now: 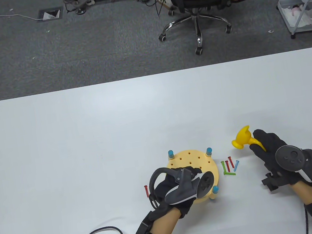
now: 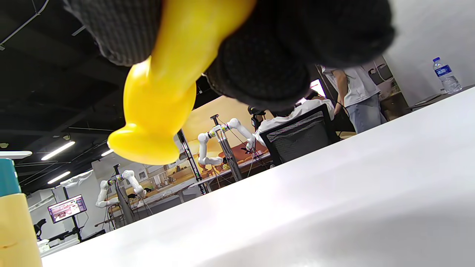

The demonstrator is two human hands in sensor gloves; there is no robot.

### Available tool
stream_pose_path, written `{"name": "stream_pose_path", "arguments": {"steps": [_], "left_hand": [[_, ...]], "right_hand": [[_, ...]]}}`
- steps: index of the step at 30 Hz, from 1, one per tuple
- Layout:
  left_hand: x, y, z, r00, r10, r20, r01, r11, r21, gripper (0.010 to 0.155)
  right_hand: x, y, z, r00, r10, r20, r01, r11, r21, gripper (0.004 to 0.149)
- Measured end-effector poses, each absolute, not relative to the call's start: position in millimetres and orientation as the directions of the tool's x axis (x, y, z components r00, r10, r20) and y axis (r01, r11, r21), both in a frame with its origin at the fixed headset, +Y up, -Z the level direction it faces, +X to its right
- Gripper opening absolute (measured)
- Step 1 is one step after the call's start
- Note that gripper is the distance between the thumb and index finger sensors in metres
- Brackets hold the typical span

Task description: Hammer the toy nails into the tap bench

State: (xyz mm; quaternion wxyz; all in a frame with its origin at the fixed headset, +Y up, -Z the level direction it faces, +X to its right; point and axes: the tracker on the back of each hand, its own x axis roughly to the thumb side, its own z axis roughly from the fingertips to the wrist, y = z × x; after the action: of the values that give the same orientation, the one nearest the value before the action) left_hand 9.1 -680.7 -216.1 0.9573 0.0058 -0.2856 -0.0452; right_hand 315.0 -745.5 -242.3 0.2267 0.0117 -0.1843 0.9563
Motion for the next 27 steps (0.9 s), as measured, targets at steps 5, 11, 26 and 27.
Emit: {"name": "stream_pose_path", "arguments": {"steps": [5, 11, 26, 27], "left_hand": [[8, -682, -214, 0.834, -0.109, 0.541, 0.084, 0.994, 0.072, 0.044], [9, -687, -209, 0.823, -0.152, 0.548, 0.117, 0.988, 0.099, 0.044], [-56, -690, -189, 0.89, -0.059, 0.452, 0.017, 0.995, 0.096, 0.058], [-57, -698, -193, 0.881, -0.035, 0.473, 0.019, 0.999, 0.039, 0.054]], "right_hand": [[314, -746, -242, -0.898, 0.427, 0.11, -0.437, -0.831, -0.345, 0.063], [313, -747, -242, -0.899, 0.423, 0.113, -0.435, -0.834, -0.34, 0.062], [225, -703, -199, -0.714, 0.342, 0.611, -0.585, -0.771, -0.251, 0.06], [212, -702, -197, -0.704, 0.281, 0.652, -0.557, -0.788, -0.262, 0.06]]}}
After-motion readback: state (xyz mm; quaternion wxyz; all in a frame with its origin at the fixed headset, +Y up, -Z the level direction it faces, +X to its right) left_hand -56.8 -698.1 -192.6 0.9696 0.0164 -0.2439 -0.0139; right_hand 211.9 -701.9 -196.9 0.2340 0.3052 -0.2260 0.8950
